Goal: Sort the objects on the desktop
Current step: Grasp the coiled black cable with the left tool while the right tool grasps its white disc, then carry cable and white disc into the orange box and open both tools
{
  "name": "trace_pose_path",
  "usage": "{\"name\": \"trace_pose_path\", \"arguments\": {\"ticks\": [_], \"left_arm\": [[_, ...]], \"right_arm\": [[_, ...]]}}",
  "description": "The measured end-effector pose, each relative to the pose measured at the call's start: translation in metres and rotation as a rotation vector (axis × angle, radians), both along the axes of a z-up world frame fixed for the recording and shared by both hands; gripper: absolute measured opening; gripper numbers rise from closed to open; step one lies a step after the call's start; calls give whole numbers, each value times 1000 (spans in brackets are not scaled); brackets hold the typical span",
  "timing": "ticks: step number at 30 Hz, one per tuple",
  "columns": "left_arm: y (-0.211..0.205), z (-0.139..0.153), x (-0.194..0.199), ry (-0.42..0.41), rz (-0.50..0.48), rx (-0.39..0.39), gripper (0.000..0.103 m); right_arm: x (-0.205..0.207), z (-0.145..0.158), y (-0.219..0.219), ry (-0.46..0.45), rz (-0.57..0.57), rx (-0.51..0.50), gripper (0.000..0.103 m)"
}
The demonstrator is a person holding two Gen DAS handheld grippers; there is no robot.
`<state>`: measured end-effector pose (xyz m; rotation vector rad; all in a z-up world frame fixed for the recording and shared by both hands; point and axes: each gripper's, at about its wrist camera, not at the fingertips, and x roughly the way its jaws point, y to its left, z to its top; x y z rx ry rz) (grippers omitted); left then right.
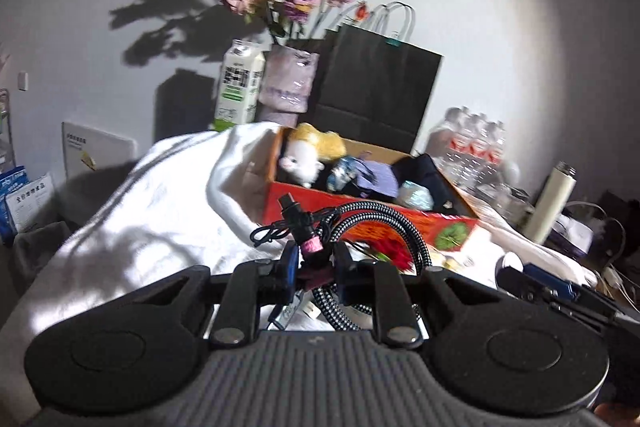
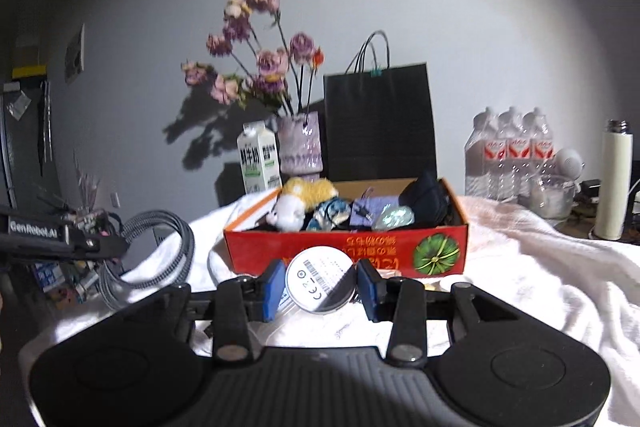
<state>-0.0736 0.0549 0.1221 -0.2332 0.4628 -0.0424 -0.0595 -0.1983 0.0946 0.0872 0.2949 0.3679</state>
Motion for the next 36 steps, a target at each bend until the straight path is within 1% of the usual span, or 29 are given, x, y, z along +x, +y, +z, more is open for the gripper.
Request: {"name": "trace_pose_path", "arguments": {"ticks": [5, 7, 10, 12, 14, 16, 18, 20, 22, 24, 26, 28, 30, 31, 32, 33, 34, 36], "left_arm": [[-10, 9, 0, -10, -32, 19, 19], [-8, 17, 8, -11, -57, 27, 19], [3, 35, 37, 18, -89, 40, 19], [10, 47, 65, 32, -95, 70, 19], [12, 56, 95, 35, -97, 123, 19], [12, 59, 131, 58, -105, 139, 19], [11, 56, 172, 99, -120, 137, 19], [4, 46, 213, 156, -128, 146, 19], [-2, 31, 249, 225, -144, 154, 19], [-11, 15, 279, 276, -170, 191, 19], [-14, 0, 299, 301, -148, 236, 19], [-12, -15, 316, 345, -150, 238, 19], [-13, -28, 329, 403, -206, 262, 20], [-14, -34, 332, 429, -235, 269, 21], [-15, -39, 334, 446, -258, 281, 32], [-15, -41, 336, 447, -273, 296, 39], [-14, -40, 336, 428, -262, 304, 48], [-8, -33, 339, 392, -229, 284, 52]], "right_arm": [[-16, 5, -13, -17, -14, 19, 38], [-15, 8, -19, -16, -20, 26, 38], [-8, 15, -32, -13, -18, 48, 38], [2, 24, -43, -12, -3, 79, 38], [16, 35, -51, -23, -7, 71, 38], [36, 47, -54, -40, -15, 52, 38], [61, 58, -52, -46, -12, 36, 38], [87, 67, -44, -54, 1, 12, 38], [118, 72, -35, -33, 29, 0, 38], [150, 78, -27, -5, 49, 2, 38], [184, 81, -19, 25, 59, -19, 38], [219, 80, -9, 69, 71, -41, 38], [256, 75, 1, 129, 77, -55, 38], [275, 70, 8, 159, 77, -78, 38], [293, 65, 14, 187, 71, -98, 38], [311, 59, 22, 212, 61, -126, 38], [327, 51, 29, 238, 52, -155, 38], [360, 37, 41, 287, 35, -199, 38]]}}
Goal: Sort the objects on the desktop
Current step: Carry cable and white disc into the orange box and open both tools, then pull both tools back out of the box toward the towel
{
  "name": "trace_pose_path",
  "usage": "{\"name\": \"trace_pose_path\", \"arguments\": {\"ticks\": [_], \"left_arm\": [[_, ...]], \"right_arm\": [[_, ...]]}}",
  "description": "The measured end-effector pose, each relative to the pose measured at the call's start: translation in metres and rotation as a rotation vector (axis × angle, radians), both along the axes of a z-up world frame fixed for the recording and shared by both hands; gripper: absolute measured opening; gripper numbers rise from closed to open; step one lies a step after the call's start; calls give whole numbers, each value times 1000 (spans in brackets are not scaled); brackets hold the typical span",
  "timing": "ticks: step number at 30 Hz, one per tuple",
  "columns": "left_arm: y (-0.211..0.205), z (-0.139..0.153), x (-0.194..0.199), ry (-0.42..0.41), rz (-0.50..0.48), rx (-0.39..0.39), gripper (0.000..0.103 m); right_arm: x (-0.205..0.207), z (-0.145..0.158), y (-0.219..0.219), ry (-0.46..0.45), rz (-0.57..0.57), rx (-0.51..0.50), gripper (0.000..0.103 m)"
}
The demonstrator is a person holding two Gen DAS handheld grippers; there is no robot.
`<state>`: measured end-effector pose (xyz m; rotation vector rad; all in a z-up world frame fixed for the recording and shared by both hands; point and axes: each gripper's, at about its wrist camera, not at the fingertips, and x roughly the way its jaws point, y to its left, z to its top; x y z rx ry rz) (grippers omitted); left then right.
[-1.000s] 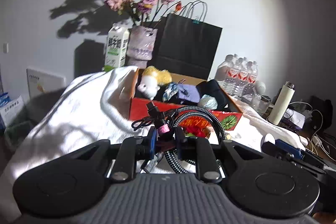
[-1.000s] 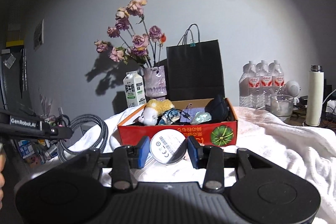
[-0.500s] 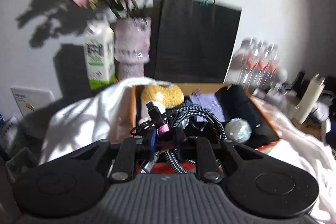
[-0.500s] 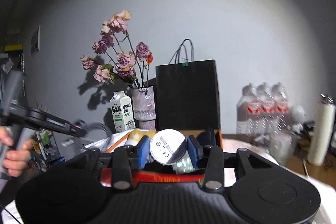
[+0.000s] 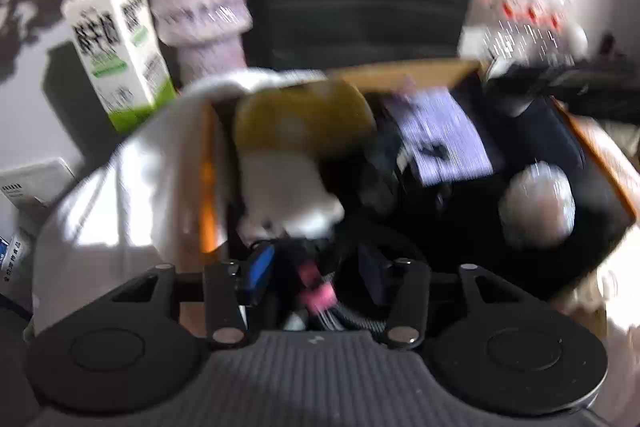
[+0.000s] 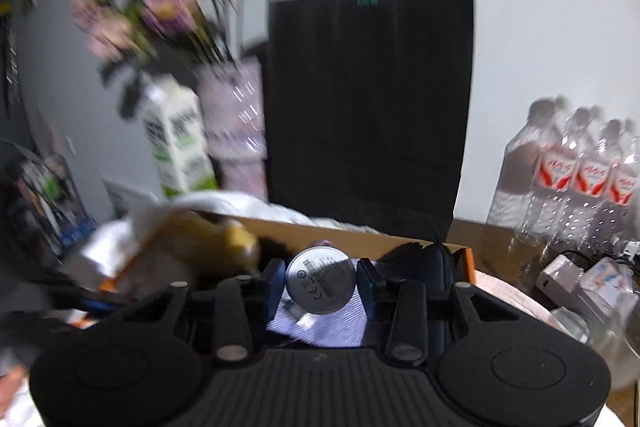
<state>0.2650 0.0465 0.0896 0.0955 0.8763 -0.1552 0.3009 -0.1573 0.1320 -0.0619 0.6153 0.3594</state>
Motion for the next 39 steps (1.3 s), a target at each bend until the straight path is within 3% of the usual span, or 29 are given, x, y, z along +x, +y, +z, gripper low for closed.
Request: {"name": "trace_pose_path", "arguments": {"ticks": [3, 6, 8, 14, 17, 22, 28, 32, 34, 36, 39], "left_arm": [[10, 17, 11, -19, 52, -84, 59], [12, 34, 18, -60, 80, -100, 66], [13, 42, 18, -87, 105, -110, 76], [7, 44, 13, -81, 145, -116, 99], [-7, 31, -4, -99, 157, -12, 99], [-21, 29, -57, -156, 138, 37, 98], [-29, 38, -145, -187, 49, -64, 98], [-36, 35, -209, -278, 8, -94, 101], [-41, 23, -236, -304, 45, -66, 101], [-40, 12, -262, -301, 74, -102, 101], [-37, -7, -298, -313, 112, -155, 101]], "right_arm": [[41, -23, 13, 75, -40, -51, 38], [67, -41, 16, 148, -81, -68, 39], [73, -43, 15, 150, -116, -89, 52], [42, -17, -5, 94, -121, -42, 68], [20, -3, -14, 62, -108, -55, 73], [-34, 7, -28, 25, -80, -52, 79], [-127, 3, -46, -9, 2, -10, 85], [-200, -10, -55, -55, 22, 19, 89], [-233, -21, -58, -66, 30, 52, 89], [-262, -35, -59, -64, 22, 67, 89], [-300, -55, -55, -77, -39, -5, 89]]}}
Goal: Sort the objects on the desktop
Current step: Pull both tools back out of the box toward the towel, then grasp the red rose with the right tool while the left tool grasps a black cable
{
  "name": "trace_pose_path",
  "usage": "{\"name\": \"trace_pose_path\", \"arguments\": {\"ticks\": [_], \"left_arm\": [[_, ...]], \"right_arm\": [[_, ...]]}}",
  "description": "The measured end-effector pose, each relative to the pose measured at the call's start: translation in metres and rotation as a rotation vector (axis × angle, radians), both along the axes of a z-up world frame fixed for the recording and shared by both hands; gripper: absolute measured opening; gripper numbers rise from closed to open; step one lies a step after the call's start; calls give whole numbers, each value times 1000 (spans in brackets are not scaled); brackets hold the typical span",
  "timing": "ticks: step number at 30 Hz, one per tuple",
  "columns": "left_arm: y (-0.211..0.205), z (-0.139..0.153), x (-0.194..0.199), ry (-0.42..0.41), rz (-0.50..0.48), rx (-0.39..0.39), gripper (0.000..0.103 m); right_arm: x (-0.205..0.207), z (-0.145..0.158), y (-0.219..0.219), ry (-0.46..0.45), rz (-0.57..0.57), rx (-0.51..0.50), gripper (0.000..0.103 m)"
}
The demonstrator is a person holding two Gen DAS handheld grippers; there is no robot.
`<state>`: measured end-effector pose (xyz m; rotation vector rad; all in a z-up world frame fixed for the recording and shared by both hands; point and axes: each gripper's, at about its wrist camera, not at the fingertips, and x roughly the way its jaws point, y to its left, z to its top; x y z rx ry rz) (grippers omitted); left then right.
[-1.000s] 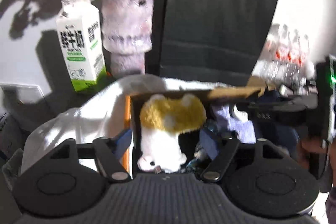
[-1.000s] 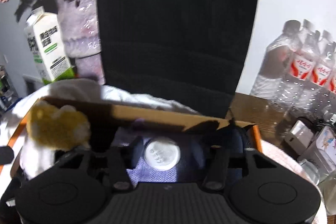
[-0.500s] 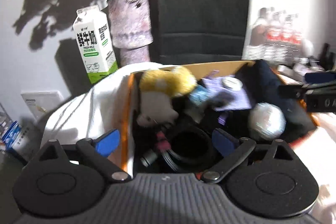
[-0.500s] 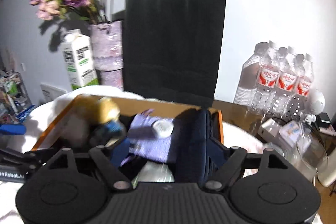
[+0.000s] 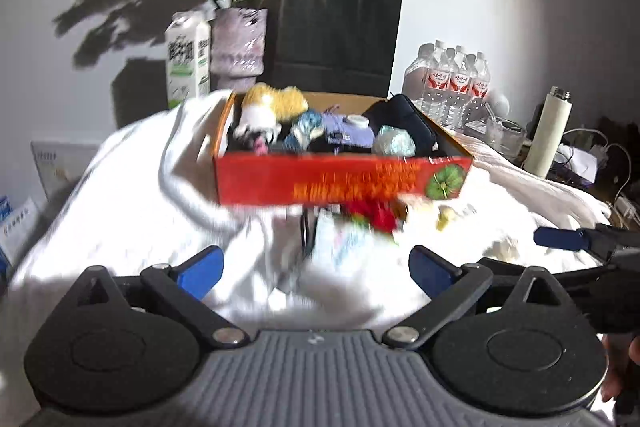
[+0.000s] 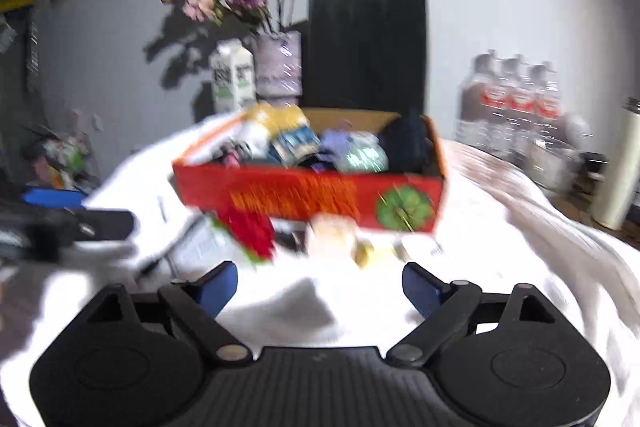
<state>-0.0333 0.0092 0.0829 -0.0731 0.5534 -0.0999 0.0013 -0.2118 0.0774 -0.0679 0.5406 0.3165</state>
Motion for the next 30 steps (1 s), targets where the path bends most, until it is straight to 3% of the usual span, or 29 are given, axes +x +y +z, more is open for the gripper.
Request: {"name": "trace_pose_path", "arguments": {"ticks": [3, 8, 15, 23, 26, 30], "left_arm": [[-6, -26, -28, -16, 37, 46, 102], [-9, -60, -55, 55, 17, 53, 102], [-3, -49, -55, 28, 22, 22, 99], [23, -30, 4, 46, 56, -72, 79], [24, -26, 38, 55, 32, -86, 74], [29, -29, 80, 76, -24, -164, 73]], "right_arm": [[-32, -15, 4, -17, -50, -41, 89], [-72, -36, 3, -57, -53, -59, 89], [-90, -34, -12, -69, -90, 73, 87], [-67, -30, -9, -46, -51, 159, 83], [-42, -23, -2, -34, 1, 204, 83], [9, -15, 14, -21, 61, 254, 81]]}}
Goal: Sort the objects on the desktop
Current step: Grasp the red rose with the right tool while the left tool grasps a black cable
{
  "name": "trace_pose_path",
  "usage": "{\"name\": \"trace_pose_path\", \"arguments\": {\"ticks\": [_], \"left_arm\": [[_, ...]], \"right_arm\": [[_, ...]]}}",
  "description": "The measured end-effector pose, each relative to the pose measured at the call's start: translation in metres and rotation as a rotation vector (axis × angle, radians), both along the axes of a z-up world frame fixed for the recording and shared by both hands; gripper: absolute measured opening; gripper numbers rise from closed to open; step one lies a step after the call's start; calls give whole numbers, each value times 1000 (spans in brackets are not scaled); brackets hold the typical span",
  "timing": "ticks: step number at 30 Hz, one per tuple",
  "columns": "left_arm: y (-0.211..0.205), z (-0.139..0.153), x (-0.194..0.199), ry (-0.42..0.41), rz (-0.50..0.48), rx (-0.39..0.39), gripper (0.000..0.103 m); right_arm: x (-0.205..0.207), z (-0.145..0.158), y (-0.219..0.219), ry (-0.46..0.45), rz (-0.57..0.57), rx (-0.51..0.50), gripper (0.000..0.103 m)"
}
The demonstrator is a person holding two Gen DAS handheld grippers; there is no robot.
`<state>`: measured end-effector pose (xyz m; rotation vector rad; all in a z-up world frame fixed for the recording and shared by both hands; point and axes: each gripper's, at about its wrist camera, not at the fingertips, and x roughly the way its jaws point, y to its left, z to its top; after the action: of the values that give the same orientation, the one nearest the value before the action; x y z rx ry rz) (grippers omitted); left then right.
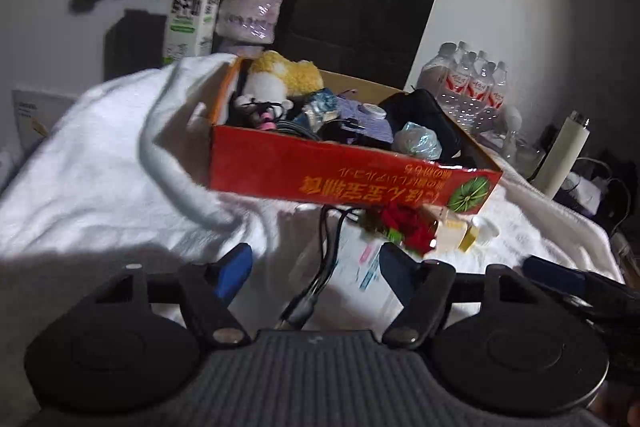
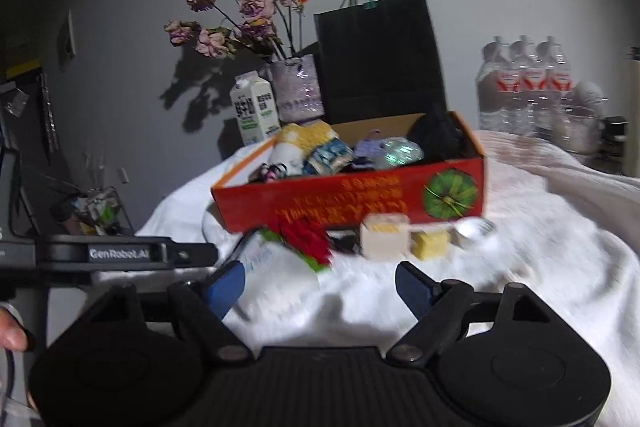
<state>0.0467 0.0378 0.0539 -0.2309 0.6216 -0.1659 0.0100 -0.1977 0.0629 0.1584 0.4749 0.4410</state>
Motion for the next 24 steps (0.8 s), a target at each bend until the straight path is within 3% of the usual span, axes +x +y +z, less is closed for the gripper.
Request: {"name": "trace_pose_path", "arguments": {"ticks": [3, 5, 7, 8, 9, 12, 13, 14, 18, 24], "left_arm": [[4, -9, 23, 41, -19, -70, 68], [6, -15, 32, 66, -27, -86, 53], [10, -19, 36, 67, -41, -126, 47], [12, -21, 36, 61, -54, -159, 31], [15, -19, 36, 56, -56, -180, 27], [21, -16, 35, 46, -47, -179, 10], [23, -15, 33, 49, -40, -181, 8], [25, -14, 31, 54, -36, -190, 8], [29, -4, 11, 34, -21, -206, 8], [36, 26, -41, -51, -6, -227, 7]], "right_arm": [[43, -4, 8, 63, 33, 58, 74], [64, -9, 11, 103, 56, 108, 74], [80, -15, 16, 143, 73, 132, 74], [85, -18, 19, 161, 86, 139, 74], [90, -22, 22, 176, 95, 150, 74], [100, -32, 27, 228, 99, 194, 58], [102, -34, 28, 231, 90, 203, 42], [102, -35, 27, 228, 77, 209, 34], [97, -32, 15, 201, 22, 252, 31], [51, -9, 4, 56, -68, 117, 31]]}}
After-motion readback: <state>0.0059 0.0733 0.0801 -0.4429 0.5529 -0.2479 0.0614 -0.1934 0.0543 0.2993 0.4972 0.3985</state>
